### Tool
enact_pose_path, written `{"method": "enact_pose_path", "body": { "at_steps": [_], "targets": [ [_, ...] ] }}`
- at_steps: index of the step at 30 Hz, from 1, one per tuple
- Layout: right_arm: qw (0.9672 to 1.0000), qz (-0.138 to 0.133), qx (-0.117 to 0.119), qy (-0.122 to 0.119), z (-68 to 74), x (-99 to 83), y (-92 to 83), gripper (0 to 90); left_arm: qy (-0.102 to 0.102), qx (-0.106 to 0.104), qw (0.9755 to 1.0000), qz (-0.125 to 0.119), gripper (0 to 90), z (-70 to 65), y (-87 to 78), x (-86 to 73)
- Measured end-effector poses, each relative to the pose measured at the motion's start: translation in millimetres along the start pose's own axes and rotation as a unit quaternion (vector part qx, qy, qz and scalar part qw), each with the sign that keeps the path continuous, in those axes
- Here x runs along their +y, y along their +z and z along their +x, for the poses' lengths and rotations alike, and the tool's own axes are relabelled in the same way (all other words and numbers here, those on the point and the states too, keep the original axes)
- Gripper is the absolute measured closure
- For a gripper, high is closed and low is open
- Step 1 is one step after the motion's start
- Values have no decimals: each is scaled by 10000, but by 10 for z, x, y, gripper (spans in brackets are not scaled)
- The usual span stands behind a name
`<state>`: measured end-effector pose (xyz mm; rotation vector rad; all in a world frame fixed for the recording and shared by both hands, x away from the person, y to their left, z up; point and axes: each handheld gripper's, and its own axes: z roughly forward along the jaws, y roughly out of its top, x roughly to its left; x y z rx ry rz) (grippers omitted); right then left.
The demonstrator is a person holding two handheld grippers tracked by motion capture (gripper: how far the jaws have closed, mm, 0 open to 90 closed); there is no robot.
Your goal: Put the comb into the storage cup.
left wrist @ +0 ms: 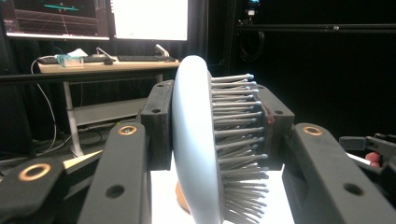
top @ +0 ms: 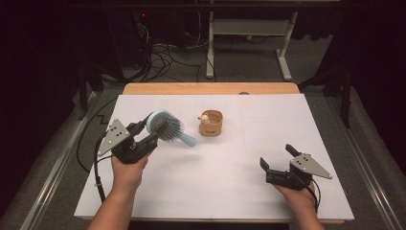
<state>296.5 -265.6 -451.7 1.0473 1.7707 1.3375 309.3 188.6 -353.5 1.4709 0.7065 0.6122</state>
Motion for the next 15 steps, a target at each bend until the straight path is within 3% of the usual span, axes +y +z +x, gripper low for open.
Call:
{"method": "enact_pose_path", "body": {
  "at_steps": [15],
  "targets": [
    [10000, -45, 1, 10, 0, 11, -8, 1, -32, -104, 9999, -77, 574, -83, 227, 161]
  ]
}}
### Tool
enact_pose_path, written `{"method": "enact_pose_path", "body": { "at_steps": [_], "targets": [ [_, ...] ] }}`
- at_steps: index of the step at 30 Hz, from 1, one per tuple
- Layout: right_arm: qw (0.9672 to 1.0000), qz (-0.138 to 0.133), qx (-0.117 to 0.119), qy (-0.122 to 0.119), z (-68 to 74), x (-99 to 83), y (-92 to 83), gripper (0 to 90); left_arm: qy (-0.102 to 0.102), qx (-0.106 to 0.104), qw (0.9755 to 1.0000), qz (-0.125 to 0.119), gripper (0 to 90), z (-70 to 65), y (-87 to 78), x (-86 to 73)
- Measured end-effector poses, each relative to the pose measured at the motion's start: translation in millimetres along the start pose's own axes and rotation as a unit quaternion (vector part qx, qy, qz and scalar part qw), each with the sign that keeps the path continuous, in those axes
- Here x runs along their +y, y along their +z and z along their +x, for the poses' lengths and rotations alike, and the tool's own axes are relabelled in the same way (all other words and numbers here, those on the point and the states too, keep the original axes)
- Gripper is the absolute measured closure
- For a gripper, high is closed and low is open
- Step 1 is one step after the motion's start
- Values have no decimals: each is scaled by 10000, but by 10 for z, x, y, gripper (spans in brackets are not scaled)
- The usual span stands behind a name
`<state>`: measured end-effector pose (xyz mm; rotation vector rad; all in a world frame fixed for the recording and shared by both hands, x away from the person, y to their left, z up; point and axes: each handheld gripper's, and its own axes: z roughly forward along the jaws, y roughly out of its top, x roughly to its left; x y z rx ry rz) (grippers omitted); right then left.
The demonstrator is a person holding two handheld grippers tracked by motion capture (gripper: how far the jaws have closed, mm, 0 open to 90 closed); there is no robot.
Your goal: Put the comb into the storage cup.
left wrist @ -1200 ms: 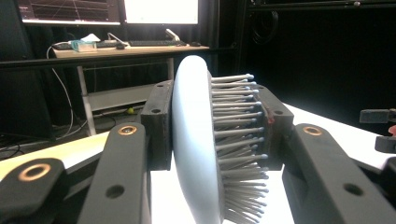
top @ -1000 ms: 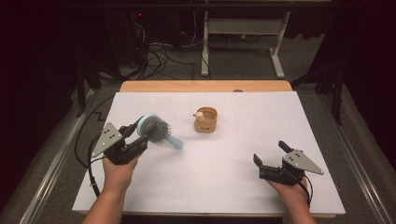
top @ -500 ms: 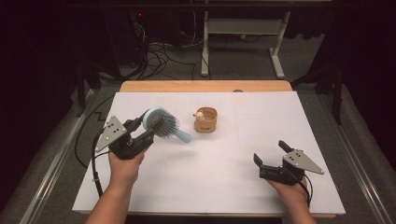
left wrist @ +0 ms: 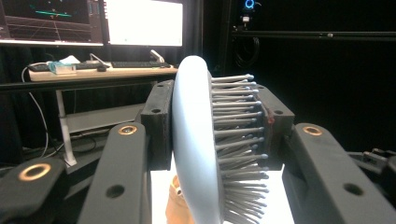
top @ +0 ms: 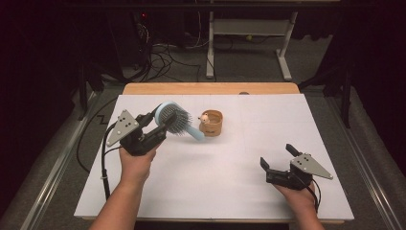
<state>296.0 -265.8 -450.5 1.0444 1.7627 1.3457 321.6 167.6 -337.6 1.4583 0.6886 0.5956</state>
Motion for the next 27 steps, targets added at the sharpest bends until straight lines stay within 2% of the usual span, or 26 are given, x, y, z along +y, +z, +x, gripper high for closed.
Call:
{"method": "enact_pose_path", "body": {
  "at_steps": [9, 27],
  "targets": [
    [10000, 7, 26, 45, 5, -3, 9, 1, -39, -35, 10000, 44, 574, -43, 128, -12],
    [10000, -10, 30, 10, 8, 4, 5, 1, 116, -124, 9999, 17, 575, -116, 358, 136]
  ]
}}
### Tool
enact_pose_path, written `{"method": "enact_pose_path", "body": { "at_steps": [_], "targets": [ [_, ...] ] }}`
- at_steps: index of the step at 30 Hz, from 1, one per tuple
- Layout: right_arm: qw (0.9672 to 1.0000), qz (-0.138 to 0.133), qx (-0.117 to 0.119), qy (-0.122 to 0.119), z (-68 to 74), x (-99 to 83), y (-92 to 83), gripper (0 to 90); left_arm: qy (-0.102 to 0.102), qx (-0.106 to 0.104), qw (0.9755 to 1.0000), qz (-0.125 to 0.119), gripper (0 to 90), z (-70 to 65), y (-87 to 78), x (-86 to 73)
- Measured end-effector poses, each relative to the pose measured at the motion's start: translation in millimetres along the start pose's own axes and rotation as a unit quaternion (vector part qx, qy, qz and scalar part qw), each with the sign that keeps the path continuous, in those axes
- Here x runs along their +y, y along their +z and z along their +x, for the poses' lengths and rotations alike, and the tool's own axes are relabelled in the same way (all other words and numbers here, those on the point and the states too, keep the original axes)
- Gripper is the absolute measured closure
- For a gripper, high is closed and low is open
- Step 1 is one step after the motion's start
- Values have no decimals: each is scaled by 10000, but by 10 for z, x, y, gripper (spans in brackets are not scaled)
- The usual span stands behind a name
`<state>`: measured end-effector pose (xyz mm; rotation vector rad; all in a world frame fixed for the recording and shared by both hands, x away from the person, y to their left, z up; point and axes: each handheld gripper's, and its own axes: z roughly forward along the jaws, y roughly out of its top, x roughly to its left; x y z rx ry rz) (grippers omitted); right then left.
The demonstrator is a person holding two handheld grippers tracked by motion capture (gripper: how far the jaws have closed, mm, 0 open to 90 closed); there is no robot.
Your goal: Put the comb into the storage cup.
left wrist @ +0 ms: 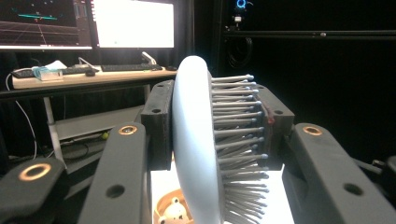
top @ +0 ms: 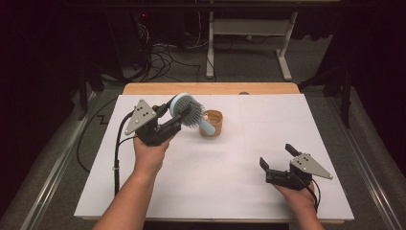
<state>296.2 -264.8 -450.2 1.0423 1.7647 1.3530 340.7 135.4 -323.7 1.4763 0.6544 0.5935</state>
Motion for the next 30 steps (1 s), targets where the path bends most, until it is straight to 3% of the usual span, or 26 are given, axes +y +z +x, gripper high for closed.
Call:
{"method": "enact_pose_path", "body": {
  "at_steps": [18, 30],
  "targets": [
    [10000, -38, -8, 16, 1, 6, -12, 1, 34, -42, 10000, -69, 574, 29, 188, 130],
    [10000, -66, -35, 27, -8, 11, -21, 1, 118, 57, 9999, 16, 574, 74, 366, 186]
  ]
}}
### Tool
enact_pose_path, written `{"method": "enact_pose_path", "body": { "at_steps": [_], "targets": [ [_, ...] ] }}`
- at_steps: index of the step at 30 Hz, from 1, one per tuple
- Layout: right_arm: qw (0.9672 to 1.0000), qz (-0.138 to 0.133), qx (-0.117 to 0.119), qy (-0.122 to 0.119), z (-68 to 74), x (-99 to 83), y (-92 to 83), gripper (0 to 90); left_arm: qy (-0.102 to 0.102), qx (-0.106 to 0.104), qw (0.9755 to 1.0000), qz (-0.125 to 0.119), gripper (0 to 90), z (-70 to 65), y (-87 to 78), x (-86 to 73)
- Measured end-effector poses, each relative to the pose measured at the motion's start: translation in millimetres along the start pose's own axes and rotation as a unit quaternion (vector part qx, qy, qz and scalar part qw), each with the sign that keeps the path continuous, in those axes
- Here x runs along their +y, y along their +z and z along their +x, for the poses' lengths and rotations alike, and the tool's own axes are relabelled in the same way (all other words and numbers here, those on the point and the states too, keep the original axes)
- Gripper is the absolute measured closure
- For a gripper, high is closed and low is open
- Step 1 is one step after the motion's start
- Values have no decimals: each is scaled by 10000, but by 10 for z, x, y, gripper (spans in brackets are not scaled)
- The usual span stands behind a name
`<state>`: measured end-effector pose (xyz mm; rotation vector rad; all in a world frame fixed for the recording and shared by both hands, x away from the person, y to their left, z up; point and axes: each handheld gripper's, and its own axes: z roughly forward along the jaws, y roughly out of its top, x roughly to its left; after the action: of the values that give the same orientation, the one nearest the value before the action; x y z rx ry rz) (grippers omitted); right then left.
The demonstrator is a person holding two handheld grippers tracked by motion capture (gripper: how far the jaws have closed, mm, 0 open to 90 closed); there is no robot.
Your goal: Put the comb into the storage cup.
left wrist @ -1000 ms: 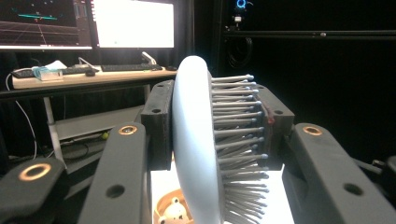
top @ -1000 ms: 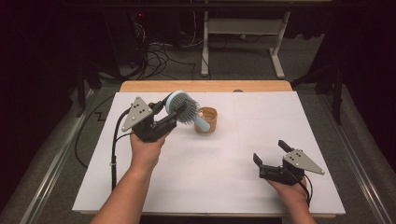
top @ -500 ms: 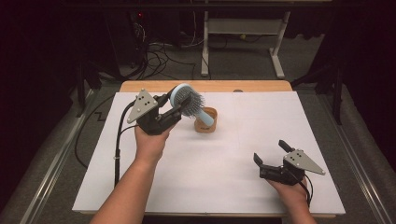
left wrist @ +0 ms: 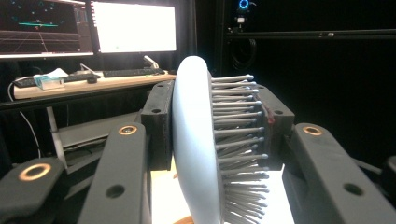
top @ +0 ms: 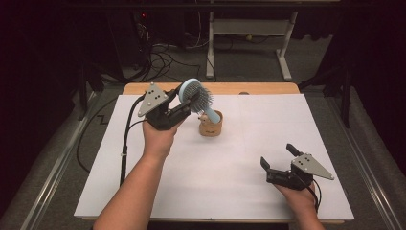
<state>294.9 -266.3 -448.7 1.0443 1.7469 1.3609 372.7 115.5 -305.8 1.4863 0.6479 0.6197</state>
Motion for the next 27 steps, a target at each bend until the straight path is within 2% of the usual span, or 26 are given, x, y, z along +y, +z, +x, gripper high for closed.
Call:
{"method": "enact_pose_path", "body": {
  "at_steps": [10, 16, 27],
  "targets": [
    [10000, -15, 10, -21, 5, 5, -4, 1, -64, 79, 9999, 137, 574, 99, 155, -24],
    [10000, -4, 9, -5, 3, 3, -2, 1, -145, 102, 9997, 161, 574, 150, 209, -47],
    [10000, -40, -7, 25, -7, 12, -16, 1, -153, 176, 9994, 275, 573, 211, 283, -79]
  ]
}}
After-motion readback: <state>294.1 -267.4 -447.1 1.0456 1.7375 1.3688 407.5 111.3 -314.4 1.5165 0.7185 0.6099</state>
